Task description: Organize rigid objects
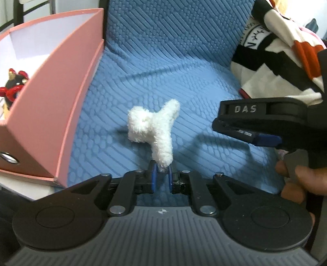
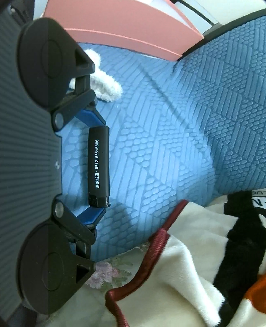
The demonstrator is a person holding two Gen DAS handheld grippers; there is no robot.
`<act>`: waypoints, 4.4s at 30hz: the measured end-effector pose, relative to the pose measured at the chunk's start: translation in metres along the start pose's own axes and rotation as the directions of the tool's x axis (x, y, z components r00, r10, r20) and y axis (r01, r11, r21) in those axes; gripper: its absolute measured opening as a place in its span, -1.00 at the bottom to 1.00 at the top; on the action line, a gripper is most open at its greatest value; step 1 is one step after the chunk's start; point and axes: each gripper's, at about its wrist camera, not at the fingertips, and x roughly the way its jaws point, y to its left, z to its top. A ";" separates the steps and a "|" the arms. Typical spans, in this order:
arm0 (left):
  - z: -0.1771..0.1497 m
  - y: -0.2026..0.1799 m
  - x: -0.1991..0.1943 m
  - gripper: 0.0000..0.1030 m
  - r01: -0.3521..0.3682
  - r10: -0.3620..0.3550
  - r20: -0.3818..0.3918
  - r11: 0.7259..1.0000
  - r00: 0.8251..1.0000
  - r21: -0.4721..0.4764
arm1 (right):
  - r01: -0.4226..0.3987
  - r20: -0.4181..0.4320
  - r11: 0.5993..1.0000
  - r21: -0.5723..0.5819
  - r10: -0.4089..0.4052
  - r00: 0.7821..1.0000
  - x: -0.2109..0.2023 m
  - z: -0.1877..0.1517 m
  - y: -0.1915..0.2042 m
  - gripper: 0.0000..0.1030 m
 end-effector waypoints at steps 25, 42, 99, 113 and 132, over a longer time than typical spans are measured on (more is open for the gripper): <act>0.044 0.009 0.050 0.12 -0.104 0.103 0.085 0.995 0.991 0.007 | -0.008 0.018 1.000 0.023 0.007 1.000 0.009 -0.001 -0.003 0.66; 0.046 0.023 -0.002 0.02 -0.054 0.063 0.126 0.996 0.990 -0.072 | -0.067 0.074 0.994 -0.090 0.074 0.995 -0.035 -0.007 0.003 0.66; 0.093 0.268 -0.134 0.02 -0.120 0.150 0.119 0.968 0.982 -0.222 | -0.318 -0.016 0.840 -0.441 0.347 0.938 -0.103 -0.011 0.248 0.66; 0.082 0.275 -0.125 0.34 -0.134 0.160 0.073 0.952 0.984 -0.276 | -0.333 -0.065 0.832 -0.444 0.340 0.938 -0.090 -0.020 0.251 0.72; 0.078 0.196 -0.244 0.54 -0.097 0.159 0.267 0.968 0.950 -0.233 | -0.356 0.120 0.823 -0.442 0.447 0.886 -0.203 0.012 0.201 0.72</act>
